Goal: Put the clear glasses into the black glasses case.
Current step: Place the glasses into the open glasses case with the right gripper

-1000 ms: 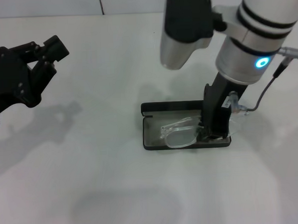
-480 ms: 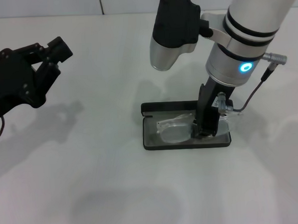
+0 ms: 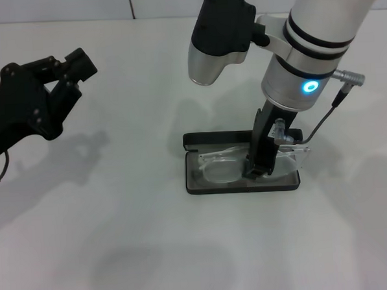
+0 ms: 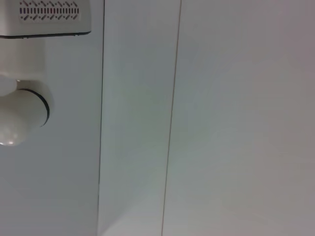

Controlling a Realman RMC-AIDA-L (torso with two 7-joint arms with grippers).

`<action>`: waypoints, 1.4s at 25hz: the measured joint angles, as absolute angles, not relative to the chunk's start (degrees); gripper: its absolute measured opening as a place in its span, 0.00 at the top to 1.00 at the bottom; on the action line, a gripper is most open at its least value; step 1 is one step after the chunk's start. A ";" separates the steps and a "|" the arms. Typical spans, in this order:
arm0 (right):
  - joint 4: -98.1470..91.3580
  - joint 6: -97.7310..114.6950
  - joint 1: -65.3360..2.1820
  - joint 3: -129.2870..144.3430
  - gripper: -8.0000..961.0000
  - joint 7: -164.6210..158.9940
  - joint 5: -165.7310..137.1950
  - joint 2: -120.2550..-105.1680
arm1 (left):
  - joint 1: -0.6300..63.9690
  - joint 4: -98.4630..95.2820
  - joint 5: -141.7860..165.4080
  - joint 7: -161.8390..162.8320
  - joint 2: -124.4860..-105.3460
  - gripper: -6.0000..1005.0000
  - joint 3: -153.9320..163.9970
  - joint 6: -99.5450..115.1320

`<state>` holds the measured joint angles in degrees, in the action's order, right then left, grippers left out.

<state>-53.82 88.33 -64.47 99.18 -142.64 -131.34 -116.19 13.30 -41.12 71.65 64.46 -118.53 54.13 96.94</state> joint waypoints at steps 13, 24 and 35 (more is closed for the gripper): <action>-51.79 86.22 -64.73 100.72 0.83 -142.42 -130.51 -116.19 | 13.17 -39.90 71.72 63.81 -118.56 0.90 54.14 96.95; -49.40 84.54 -64.66 101.52 0.83 -142.04 -130.56 -116.19 | 12.92 -39.73 71.72 63.81 -118.56 0.90 54.14 96.95; -49.39 83.71 -64.74 102.23 0.82 -141.42 -130.49 -116.19 | 12.83 -39.72 71.72 63.81 -118.63 0.90 54.14 96.94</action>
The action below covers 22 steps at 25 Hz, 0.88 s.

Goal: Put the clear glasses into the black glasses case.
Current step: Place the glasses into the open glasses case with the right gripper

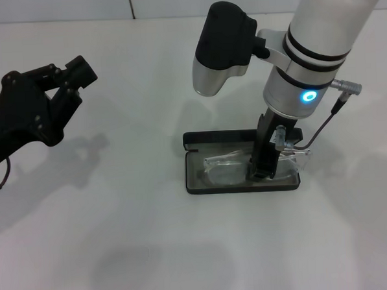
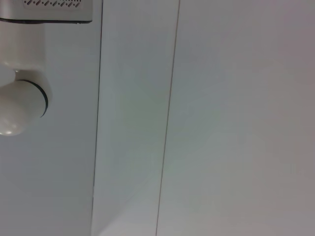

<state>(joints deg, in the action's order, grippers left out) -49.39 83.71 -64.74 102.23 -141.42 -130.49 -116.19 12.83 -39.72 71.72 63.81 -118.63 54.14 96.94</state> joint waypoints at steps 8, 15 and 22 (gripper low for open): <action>-49.39 83.10 -64.87 102.47 0.82 -141.40 -130.47 -116.19 | 12.83 -39.72 71.72 63.81 -118.66 0.90 54.14 96.94; -49.00 82.93 -64.88 102.48 0.82 -141.33 -130.43 -116.19 | 12.83 -39.72 71.71 63.81 -118.66 0.90 54.14 96.94; -48.95 82.44 -64.65 102.48 0.82 -141.57 -130.47 -116.19 | 12.83 -39.19 71.71 63.74 -118.58 0.90 54.14 96.94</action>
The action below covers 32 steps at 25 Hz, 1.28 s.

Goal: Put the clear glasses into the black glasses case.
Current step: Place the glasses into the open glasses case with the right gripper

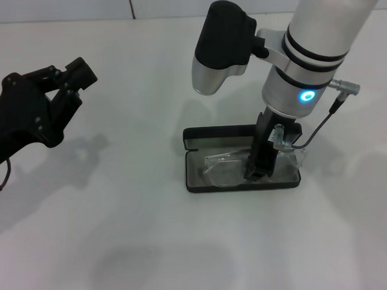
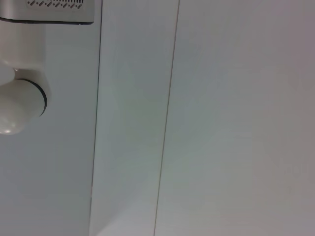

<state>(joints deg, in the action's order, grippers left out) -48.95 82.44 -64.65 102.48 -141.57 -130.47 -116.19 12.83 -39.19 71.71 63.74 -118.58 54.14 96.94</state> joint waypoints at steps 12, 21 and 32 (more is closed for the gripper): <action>-49.70 82.68 -64.37 102.00 0.83 -141.88 -130.60 -116.19 | 12.74 -39.20 71.72 63.72 -118.56 0.90 54.14 97.48; -52.18 83.39 -63.72 101.61 0.82 -142.31 -131.01 -116.12 | 12.69 -39.20 71.72 63.72 -118.56 0.90 54.14 97.58; -59.01 85.96 -60.80 99.53 0.82 -143.90 -134.96 -116.18 | 12.65 -39.15 71.69 63.73 -118.56 0.90 54.14 98.12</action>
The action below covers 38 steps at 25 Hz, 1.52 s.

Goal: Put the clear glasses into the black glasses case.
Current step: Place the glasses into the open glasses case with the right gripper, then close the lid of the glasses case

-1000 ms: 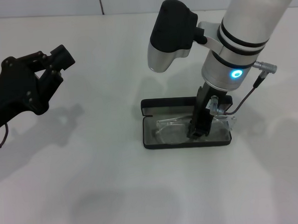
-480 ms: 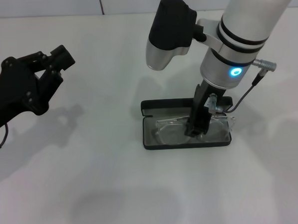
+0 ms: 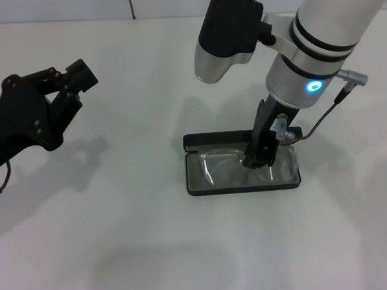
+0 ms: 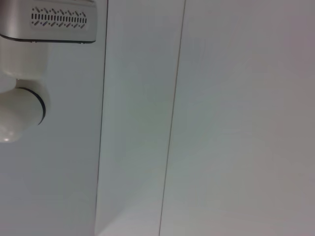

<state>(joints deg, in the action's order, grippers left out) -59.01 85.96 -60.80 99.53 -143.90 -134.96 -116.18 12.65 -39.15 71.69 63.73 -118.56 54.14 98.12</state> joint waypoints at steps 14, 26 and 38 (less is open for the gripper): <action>-73.34 90.95 -53.35 98.47 0.81 -145.61 -136.24 -116.19 | 12.70 -39.11 71.16 64.23 -118.47 0.90 53.45 100.70; -103.66 95.93 -29.49 82.22 0.80 -140.20 -124.27 -115.77 | 14.07 -39.72 71.65 67.18 -118.40 0.90 53.07 103.58; -83.65 111.00 -13.49 34.77 0.80 -118.24 -86.05 -115.58 | 24.85 -41.30 80.38 75.21 -119.93 0.89 63.57 95.15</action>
<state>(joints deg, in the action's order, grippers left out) -83.65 111.00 -13.49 34.78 -118.24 -86.05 -115.58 24.85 -41.30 80.38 75.21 -119.93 63.57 95.15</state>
